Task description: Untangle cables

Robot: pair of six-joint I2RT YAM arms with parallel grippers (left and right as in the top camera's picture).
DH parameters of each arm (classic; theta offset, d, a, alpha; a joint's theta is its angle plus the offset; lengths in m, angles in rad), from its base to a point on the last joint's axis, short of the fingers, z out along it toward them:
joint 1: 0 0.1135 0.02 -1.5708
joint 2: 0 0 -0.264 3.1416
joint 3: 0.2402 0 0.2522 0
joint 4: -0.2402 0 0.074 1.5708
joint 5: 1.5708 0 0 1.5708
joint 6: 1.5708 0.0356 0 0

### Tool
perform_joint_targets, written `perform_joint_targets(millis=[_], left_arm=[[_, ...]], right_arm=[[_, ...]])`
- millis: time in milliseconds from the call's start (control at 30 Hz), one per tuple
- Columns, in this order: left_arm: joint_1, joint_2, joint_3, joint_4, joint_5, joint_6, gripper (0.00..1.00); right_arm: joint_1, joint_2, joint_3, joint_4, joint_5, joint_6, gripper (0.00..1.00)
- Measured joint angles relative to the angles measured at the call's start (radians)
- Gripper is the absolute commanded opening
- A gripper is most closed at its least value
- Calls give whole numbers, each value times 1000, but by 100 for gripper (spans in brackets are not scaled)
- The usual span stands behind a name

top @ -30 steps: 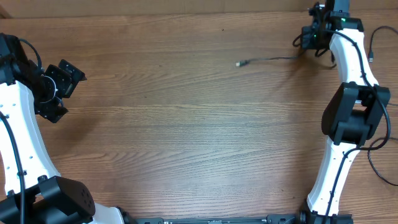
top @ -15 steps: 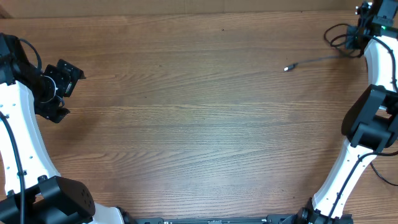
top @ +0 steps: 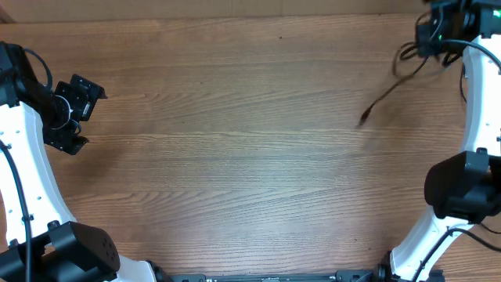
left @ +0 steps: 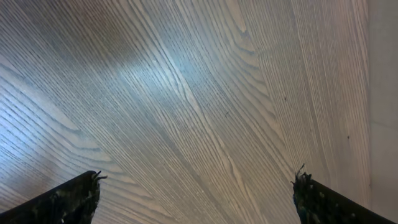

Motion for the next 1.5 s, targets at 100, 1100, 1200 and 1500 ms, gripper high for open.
perform_joint_targets(millis=[100, 1100, 1200, 1500], left_arm=[[0, 0, 0, 0, 0, 0, 100], [-30, -1, 0, -5, 3, 116, 100], [-102, -17, 0, 39, 0, 184, 100], [-455, -301, 1, 105, -182, 183, 100]], right_arm=[[-13, 47, -8, 17, 2, -41, 5], [237, -477, 134, 70, 64, 401, 100], [237, -575, 136, -26, 68, 441, 100], [237, -844, 135, -146, 68, 476, 100]])
